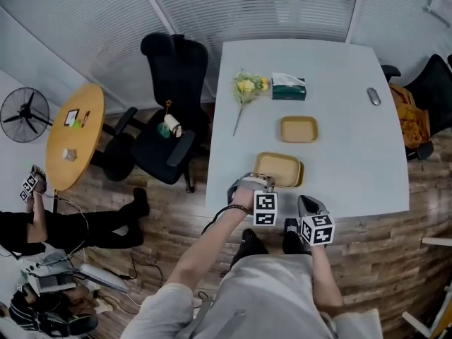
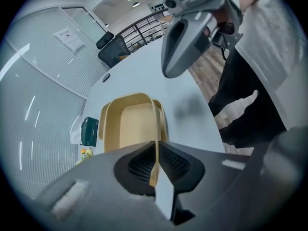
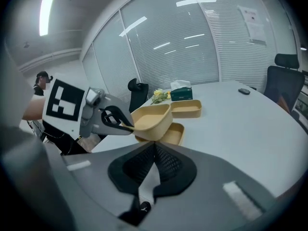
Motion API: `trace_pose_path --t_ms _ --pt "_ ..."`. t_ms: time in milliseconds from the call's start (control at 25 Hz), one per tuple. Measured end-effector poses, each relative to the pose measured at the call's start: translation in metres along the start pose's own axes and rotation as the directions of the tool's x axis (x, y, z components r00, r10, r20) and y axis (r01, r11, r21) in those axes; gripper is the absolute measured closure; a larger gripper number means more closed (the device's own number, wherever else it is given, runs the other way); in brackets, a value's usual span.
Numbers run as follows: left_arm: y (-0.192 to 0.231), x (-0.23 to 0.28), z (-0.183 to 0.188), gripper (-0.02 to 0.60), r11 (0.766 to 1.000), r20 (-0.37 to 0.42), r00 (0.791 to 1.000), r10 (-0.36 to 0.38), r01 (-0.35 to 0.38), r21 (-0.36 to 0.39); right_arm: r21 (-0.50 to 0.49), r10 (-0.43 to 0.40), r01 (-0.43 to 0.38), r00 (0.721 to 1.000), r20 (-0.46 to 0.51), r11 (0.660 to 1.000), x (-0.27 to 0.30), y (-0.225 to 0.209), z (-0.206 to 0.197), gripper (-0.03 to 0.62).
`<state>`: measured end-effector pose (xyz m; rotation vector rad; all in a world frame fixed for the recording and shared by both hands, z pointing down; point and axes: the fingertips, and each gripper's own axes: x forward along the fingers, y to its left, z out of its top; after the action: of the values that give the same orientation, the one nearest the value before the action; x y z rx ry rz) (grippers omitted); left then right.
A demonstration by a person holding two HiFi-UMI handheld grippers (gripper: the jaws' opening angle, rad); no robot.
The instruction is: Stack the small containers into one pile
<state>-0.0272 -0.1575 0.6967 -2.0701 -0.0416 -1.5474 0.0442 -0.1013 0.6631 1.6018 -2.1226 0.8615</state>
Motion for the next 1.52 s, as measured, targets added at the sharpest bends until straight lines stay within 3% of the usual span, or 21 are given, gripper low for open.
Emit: trace_pose_path --t_ms 280,560,960,1320,1520 --pt "0.004 0.025 0.013 0.555 1.0 -0.074 0.997 -0.012 0.013 0.022 -0.039 0.005 -0.003 0.998 0.055 0.999 -0.012 -0.052 0.036 0.594" --pt "-0.002 0.038 0.026 0.555 0.999 -0.088 0.996 -0.032 0.03 -0.025 -0.034 0.006 -0.004 0.998 0.06 0.999 -0.019 -0.092 0.049 0.594" --pt "-0.021 0.043 0.026 0.552 0.995 -0.116 0.991 -0.065 0.055 -0.083 -0.02 0.099 -0.099 0.995 0.019 0.995 -0.004 -0.095 0.044 0.594" --pt "-0.028 0.038 0.043 0.523 0.982 -0.036 0.993 -0.115 0.108 -0.154 -0.034 0.167 -0.167 0.986 -0.01 0.985 0.011 -0.088 0.042 0.594" --pt "-0.041 0.038 0.044 0.517 0.977 -0.044 0.988 -0.145 0.136 -0.167 -0.017 0.19 -0.19 0.982 -0.014 0.982 0.01 -0.085 0.039 0.594"
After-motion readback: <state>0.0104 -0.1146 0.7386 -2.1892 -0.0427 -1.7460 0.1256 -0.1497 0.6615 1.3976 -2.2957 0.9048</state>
